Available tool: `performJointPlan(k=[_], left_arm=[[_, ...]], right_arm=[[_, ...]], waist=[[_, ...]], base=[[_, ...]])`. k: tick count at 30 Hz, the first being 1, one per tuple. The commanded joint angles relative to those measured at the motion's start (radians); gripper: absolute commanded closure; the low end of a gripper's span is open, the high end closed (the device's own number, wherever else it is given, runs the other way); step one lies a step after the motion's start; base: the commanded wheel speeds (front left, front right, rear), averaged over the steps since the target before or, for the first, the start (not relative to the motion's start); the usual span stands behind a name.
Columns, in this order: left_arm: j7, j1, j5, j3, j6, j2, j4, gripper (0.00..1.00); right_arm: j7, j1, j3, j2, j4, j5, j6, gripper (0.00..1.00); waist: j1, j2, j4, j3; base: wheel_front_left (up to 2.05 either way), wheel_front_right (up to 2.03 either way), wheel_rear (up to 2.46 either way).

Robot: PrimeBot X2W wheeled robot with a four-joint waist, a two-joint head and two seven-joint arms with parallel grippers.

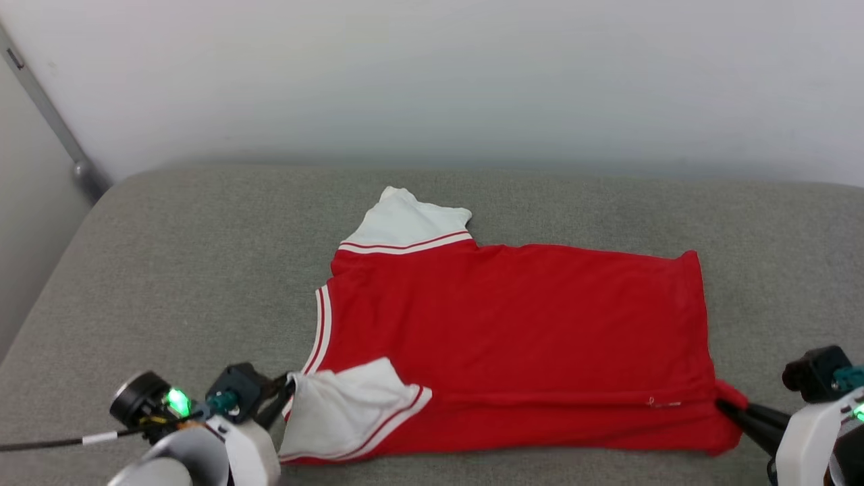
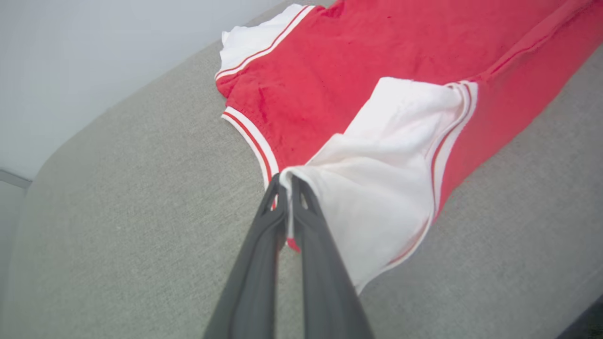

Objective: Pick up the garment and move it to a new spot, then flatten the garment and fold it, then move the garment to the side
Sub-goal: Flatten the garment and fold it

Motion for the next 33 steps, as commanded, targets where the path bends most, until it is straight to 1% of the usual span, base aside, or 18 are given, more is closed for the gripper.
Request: performJointPlan(k=[1,5,10,11,12,15,16,17,18,23,29,30,31,32,33], left_arm=[[0.004,-0.051,0.012,0.003,-0.016,-0.008,0.023,1.0],[0.005,-0.164,0.038,0.0,-0.064,-0.036,0.101,1.0],[0.003,-0.277,0.055,-0.007,-0.1,-0.079,0.212,1.0],[0.003,-0.277,0.055,-0.007,-0.1,-0.079,0.212,1.0],[-0.002,-0.311,0.056,-0.011,-0.109,-0.093,0.258,1.0],[-0.011,-0.355,0.062,-0.021,-0.119,-0.117,0.325,1.0],[-0.011,-0.355,0.062,-0.021,-0.119,-0.117,0.325,1.0],[-0.014,-0.372,0.052,-0.029,-0.126,-0.134,0.369,1.0],[-0.014,-0.372,0.052,-0.029,-0.126,-0.134,0.369,1.0],[-0.034,-0.404,0.044,-0.068,-0.138,-0.176,0.464,1.0],[-0.061,-0.413,0.02,-0.119,-0.145,-0.226,0.555,1.0],[-0.067,-0.416,0.016,-0.123,-0.145,-0.229,0.567,1.0],[-0.076,-0.422,0.014,-0.126,-0.146,-0.228,0.578,0.87],[-0.084,-0.425,0.012,-0.13,-0.146,-0.225,0.587,0.28],[-0.094,-0.429,0.011,-0.136,-0.144,-0.221,0.594,0.0]], right_arm=[[0.017,-0.024,-0.022,-0.001,-0.014,-0.015,-0.001,1.0],[0.071,-0.06,-0.063,0.006,-0.031,-0.054,-0.001,1.0],[0.145,-0.098,-0.087,0.03,-0.035,-0.073,-0.001,1.0],[0.145,-0.098,-0.087,0.03,-0.035,-0.073,-0.001,1.0],[0.167,-0.112,-0.09,0.043,-0.03,-0.078,-0.001,1.0],[0.185,-0.131,-0.098,0.057,-0.015,-0.081,-0.001,1.0],[0.185,-0.131,-0.098,0.057,-0.015,-0.081,-0.001,1.0],[0.201,-0.141,-0.095,0.065,-0.004,-0.081,-0.001,1.0],[0.201,-0.141,-0.095,0.065,-0.004,-0.081,-0.001,1.0],[0.237,-0.151,-0.066,0.073,0.029,-0.094,-0.001,1.0],[0.22,-0.147,-0.057,0.094,0.041,-0.088,-0.001,1.0],[0.215,-0.145,-0.06,0.093,0.041,-0.086,-0.001,0.91],[0.207,-0.144,-0.065,0.092,0.04,-0.088,-0.001,0.65],[0.193,-0.143,-0.073,0.09,0.041,-0.098,-0.001,0.07],[0.183,-0.139,-0.083,0.091,0.045,-0.099,-0.001,0.0]], waist=[[-0.0001,0.0,-0.016,0.037],[-0.0001,0.0,-0.03,0.095],[-0.0001,0.0,-0.042,0.165],[-0.0001,0.0,-0.042,0.165],[-0.0001,0.0,-0.046,0.191],[-0.0001,0.0,-0.046,0.223],[-0.0001,0.0,-0.046,0.223],[-0.0001,0.0,-0.045,0.241],[-0.0001,0.0,-0.045,0.241],[-0.0001,0.0,-0.043,0.27],[-0.0001,0.0,-0.042,0.268],[-0.0001,0.0,-0.041,0.261],[-0.0001,0.0,-0.041,0.253],[-0.0001,0.0,-0.04,0.241],[-0.0001,0.0,-0.038,0.229]], base=[[0.0,0.0,0.0],[0.0,0.0,0.0],[0.0,0.0,0.0],[0.0,0.0,0.0],[0.0,0.0,0.0],[0.0,0.0,0.0],[0.0,0.0,0.0],[0.0,0.0,0.0],[0.0,0.0,0.0],[0.0,0.0,0.0],[0.0,0.0,0.0],[0.0,0.0,0.0],[0.0,0.0,0.0],[0.0,0.0,0.0],[0.0,0.0,0.0]])
